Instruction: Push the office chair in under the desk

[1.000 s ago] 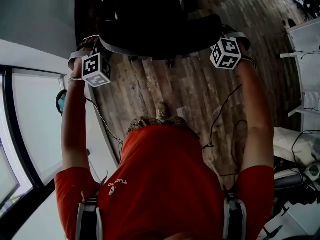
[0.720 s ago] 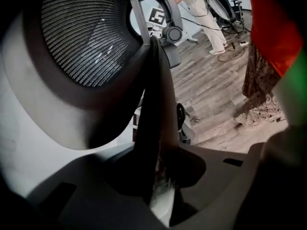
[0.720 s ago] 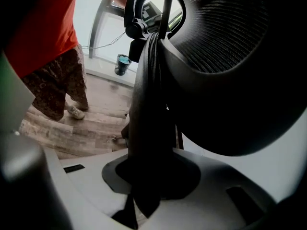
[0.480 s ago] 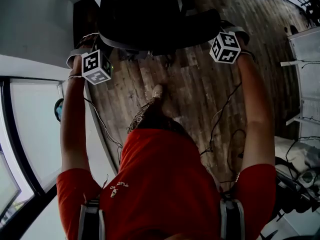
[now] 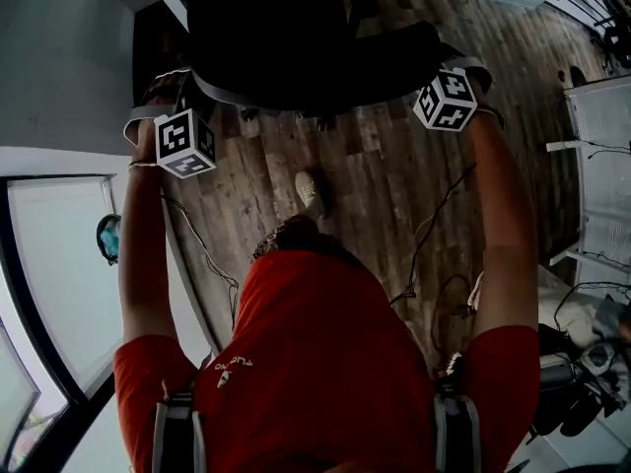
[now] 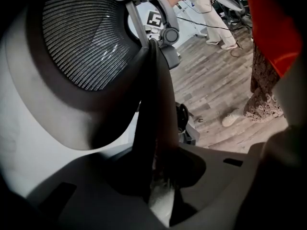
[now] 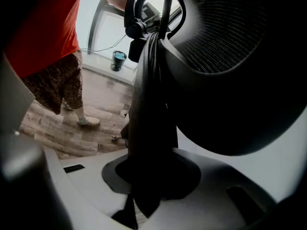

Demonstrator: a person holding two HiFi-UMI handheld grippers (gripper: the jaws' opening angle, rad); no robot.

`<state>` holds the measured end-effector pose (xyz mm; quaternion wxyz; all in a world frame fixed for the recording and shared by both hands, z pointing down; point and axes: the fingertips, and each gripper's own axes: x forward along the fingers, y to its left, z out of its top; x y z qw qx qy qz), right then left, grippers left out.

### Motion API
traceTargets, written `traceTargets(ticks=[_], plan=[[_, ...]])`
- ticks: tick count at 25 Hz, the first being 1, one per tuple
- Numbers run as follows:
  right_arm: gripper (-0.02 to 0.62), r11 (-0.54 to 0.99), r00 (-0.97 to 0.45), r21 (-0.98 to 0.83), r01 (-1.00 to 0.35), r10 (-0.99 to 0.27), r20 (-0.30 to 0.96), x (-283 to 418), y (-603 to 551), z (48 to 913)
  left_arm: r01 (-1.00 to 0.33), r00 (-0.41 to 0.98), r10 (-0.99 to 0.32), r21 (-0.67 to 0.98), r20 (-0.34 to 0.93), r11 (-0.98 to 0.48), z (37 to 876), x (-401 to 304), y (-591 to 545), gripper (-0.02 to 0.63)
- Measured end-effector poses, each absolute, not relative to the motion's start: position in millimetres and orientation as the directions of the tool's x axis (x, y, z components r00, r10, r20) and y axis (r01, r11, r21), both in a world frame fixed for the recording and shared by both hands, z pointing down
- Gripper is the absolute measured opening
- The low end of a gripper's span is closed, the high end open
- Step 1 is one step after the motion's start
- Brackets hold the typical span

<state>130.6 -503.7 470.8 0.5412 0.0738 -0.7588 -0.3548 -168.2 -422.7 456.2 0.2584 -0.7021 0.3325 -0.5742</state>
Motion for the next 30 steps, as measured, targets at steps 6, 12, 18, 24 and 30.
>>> traceTargets(ticks=[6, 12, 18, 24, 30], plan=[[0.095, 0.731, -0.421, 0.615, 0.296, -0.478, 0.771, 131, -581, 471, -0.191, 0.096, -0.766, -0.743, 0.636, -0.641, 457, -164, -491, 0.114], [0.095, 0.724, -0.435, 0.614, 0.315, -0.465, 0.771, 130, -654, 470, -0.207, 0.073, -0.761, -0.737, 0.644, -0.644, 457, -164, -555, 0.112], [0.095, 0.714, -0.449, 0.617, 0.330, -0.457, 0.768, 115, -700, 470, -0.222, 0.046, -0.746, -0.721, 0.665, -0.656, 460, -177, -594, 0.107], [0.095, 0.713, -0.457, 0.612, 0.342, -0.443, 0.771, 101, -741, 470, -0.225, 0.033, -0.758, -0.735, 0.651, -0.640, 459, -190, -632, 0.107], [0.095, 0.714, -0.452, 0.603, 0.356, -0.433, 0.780, 94, -791, 477, -0.235, 0.001, -0.760, -0.739, 0.650, -0.632, 456, -203, -679, 0.109]])
